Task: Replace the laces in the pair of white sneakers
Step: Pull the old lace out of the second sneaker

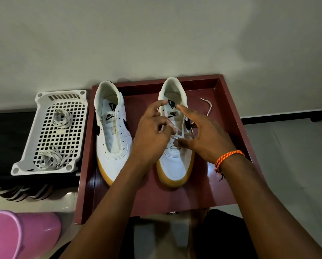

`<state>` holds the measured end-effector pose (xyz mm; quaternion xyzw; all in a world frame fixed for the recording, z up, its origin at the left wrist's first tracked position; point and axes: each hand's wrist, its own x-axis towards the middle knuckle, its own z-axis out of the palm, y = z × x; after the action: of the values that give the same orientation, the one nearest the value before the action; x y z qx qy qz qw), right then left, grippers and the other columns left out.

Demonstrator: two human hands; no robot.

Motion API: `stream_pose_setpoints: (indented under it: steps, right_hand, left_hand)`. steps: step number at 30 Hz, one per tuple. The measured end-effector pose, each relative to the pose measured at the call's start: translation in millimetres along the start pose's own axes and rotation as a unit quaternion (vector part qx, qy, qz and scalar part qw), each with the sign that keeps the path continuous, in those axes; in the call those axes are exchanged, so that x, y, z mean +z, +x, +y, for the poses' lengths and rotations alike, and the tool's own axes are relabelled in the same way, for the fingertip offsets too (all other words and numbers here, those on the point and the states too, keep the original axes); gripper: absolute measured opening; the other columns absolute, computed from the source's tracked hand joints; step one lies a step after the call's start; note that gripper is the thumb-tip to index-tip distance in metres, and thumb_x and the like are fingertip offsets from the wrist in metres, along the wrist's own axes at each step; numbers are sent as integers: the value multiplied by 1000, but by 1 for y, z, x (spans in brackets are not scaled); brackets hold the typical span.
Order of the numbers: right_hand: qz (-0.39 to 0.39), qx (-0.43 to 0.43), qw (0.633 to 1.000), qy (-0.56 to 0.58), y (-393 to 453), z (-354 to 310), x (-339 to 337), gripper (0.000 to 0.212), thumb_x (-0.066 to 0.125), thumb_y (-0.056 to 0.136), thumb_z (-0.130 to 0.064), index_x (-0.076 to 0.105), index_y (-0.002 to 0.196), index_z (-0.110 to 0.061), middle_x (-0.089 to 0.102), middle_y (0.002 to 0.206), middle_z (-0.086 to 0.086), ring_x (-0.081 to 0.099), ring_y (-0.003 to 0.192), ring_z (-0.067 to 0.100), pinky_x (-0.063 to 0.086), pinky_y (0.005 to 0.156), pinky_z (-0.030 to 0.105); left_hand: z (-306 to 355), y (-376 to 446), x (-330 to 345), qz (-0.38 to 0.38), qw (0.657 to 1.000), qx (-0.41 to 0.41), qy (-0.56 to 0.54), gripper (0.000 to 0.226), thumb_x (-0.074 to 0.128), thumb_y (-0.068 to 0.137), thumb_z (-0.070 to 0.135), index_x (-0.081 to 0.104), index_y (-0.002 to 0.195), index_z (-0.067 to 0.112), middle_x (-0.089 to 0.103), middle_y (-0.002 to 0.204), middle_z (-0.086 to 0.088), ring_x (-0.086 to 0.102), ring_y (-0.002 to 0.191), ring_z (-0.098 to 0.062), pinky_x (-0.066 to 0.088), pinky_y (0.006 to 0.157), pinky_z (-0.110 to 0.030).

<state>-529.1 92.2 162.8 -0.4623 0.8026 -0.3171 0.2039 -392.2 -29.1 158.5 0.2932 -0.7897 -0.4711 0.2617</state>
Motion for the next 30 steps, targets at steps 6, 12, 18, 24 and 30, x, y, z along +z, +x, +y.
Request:
stream_pose_setpoints:
  steps: [6,12,18,24,30]
  right_hand:
    - [0,0,1000,-12,0,-1,6,96,92,76,-40,39,156,-46,51,151,-21,54,130,6,52,101,33]
    - [-6,-4,1000,24,1,0,4,73,75,94,-42,39,157,-46,47,154,-21,48,132,0,44,102,24]
    - [13,-3,1000,-11,1,-2,11,76,73,90,-32,39,156,-46,46,157,-14,55,133,13,52,104,38]
    - [17,-10,1000,3,0,-3,9,76,76,90,-33,41,156,-43,51,153,-15,56,130,10,52,103,33]
    - [7,2,1000,-11,1,0,10,83,84,87,-34,39,156,-47,49,154,-20,56,131,9,51,104,33]
  left_hand:
    - [-5,0,-4,64,989,-132,-2,24,53,95,30,73,84,22,65,128,0,70,90,-8,58,81,-35]
    - [-8,-2,-6,59,992,38,104,16,54,103,27,69,108,24,51,134,4,59,115,-8,58,85,-40]
    - [-10,-11,2,-50,964,63,254,21,62,99,26,74,116,30,22,172,1,31,151,-34,49,102,-60]
    - [-9,-9,8,-29,965,72,249,10,76,91,15,75,98,21,29,170,-2,38,147,-36,49,102,-60]
    - [-13,4,3,92,995,3,-47,16,63,100,21,70,86,25,46,145,-1,59,125,-12,57,101,-46]
